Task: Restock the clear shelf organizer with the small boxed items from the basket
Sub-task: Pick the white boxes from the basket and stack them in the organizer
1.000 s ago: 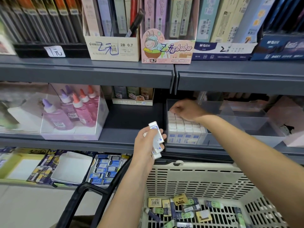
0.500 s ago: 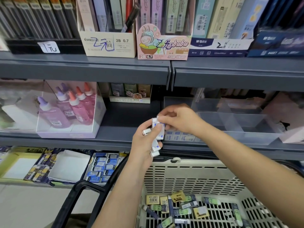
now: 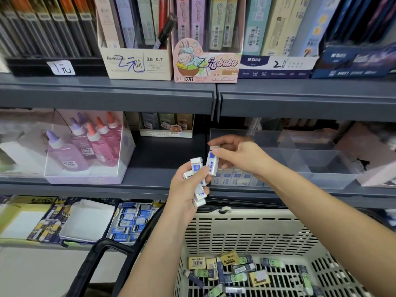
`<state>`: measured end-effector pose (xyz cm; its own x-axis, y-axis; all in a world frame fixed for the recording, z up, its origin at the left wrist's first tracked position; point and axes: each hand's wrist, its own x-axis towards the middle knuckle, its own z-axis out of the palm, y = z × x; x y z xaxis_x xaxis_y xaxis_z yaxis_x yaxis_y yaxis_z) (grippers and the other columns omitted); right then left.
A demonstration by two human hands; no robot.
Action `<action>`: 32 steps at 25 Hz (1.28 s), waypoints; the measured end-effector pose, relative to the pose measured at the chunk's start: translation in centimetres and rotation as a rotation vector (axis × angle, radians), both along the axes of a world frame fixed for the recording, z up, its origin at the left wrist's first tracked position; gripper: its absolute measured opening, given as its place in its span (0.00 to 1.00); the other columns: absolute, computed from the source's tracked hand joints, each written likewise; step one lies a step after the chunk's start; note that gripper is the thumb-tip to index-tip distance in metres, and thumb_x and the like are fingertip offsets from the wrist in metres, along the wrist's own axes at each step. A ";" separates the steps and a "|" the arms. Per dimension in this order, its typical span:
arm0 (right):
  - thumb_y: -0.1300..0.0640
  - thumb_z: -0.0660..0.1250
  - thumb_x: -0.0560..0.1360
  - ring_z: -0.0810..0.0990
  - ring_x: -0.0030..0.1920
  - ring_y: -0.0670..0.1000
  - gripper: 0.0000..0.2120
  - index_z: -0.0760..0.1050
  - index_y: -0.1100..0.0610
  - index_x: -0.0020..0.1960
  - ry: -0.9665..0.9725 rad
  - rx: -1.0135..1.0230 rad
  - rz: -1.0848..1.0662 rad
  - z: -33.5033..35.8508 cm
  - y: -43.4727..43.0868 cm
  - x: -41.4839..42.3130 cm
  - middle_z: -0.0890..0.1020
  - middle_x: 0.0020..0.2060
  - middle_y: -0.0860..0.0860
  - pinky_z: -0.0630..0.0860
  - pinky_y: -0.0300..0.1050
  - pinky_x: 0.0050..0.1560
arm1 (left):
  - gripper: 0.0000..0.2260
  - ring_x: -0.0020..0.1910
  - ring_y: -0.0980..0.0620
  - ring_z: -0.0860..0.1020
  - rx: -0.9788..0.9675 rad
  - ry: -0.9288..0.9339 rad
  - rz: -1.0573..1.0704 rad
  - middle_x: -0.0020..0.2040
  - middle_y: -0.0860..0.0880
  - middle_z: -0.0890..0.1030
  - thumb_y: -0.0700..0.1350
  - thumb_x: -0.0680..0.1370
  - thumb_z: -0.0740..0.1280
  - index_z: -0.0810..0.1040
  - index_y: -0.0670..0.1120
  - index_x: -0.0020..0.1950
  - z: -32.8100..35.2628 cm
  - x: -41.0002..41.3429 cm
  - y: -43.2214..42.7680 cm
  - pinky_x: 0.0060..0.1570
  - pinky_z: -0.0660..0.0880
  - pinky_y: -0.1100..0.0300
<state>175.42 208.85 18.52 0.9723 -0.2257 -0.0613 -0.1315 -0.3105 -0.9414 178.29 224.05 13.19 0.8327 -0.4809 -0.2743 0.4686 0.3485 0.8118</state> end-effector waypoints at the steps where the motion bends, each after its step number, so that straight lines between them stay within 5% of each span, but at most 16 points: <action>1: 0.56 0.67 0.74 0.81 0.33 0.44 0.05 0.78 0.51 0.50 0.016 -0.026 -0.017 0.0 0.0 0.1 0.84 0.36 0.48 0.79 0.36 0.38 | 0.13 0.32 0.54 0.79 0.027 -0.010 0.007 0.40 0.46 0.84 0.37 0.74 0.69 0.76 0.43 0.57 -0.1 0.0 0.0 0.25 0.71 0.64; 12: 0.63 0.69 0.72 0.79 0.29 0.41 0.06 0.78 0.53 0.44 0.019 -0.006 -0.078 0.3 -1.8 -0.3 0.83 0.30 0.46 0.74 0.32 0.29 | 0.10 0.38 0.53 0.83 0.066 -0.005 0.058 0.41 0.46 0.85 0.35 0.77 0.64 0.77 0.47 0.53 0.1 0.1 0.0 0.25 0.72 0.64; 15: 0.61 0.69 0.73 0.82 0.35 0.43 0.04 0.78 0.55 0.47 -0.049 -0.022 -0.197 0.7 -3.5 1.3 0.85 0.36 0.47 0.80 0.35 0.40 | 0.08 0.39 0.54 0.83 0.099 -0.017 0.052 0.40 0.47 0.85 0.35 0.77 0.63 0.76 0.45 0.53 0.1 0.1 -0.1 0.25 0.72 0.64; 19: 0.52 0.62 0.77 0.77 0.56 0.54 0.11 0.78 0.57 0.53 0.000 -0.455 -0.232 0.9 -5.8 4.7 0.81 0.54 0.55 0.69 0.46 0.63 | 0.07 0.42 0.54 0.84 0.148 -0.057 0.049 0.42 0.48 0.85 0.38 0.76 0.67 0.77 0.47 0.52 0.2 0.0 0.1 0.27 0.74 0.64; 23: 0.56 0.64 0.76 0.80 0.49 0.52 0.04 0.77 0.52 0.49 0.042 -0.559 -0.084 -1.1 -4.9 6.3 0.82 0.47 0.52 0.75 0.45 0.56 | 0.08 0.44 0.53 0.84 0.171 -0.076 0.084 0.44 0.50 0.84 0.42 0.76 0.69 0.78 0.53 0.51 0.2 0.1 0.3 0.28 0.75 0.63; 26: 0.58 0.62 0.77 0.78 0.44 0.43 0.07 0.76 0.47 0.46 0.101 -0.614 -0.029 -2.1 -4.5 6.6 0.81 0.47 0.47 0.71 0.33 0.42 | 0.08 0.44 0.52 0.84 0.151 -0.045 0.104 0.44 0.50 0.84 0.42 0.76 0.68 0.79 0.54 0.50 0.3 0.2 0.3 0.26 0.74 0.63; 32: 0.54 0.57 0.80 0.74 0.54 0.47 0.11 0.76 0.50 0.57 0.148 -0.710 0.011 -1.5 -4.0 5.4 0.78 0.57 0.48 0.65 0.38 0.53 | 0.11 0.44 0.54 0.84 0.169 -0.040 0.106 0.45 0.51 0.84 0.36 0.77 0.64 0.79 0.51 0.53 0.3 0.3 0.1 0.24 0.71 0.64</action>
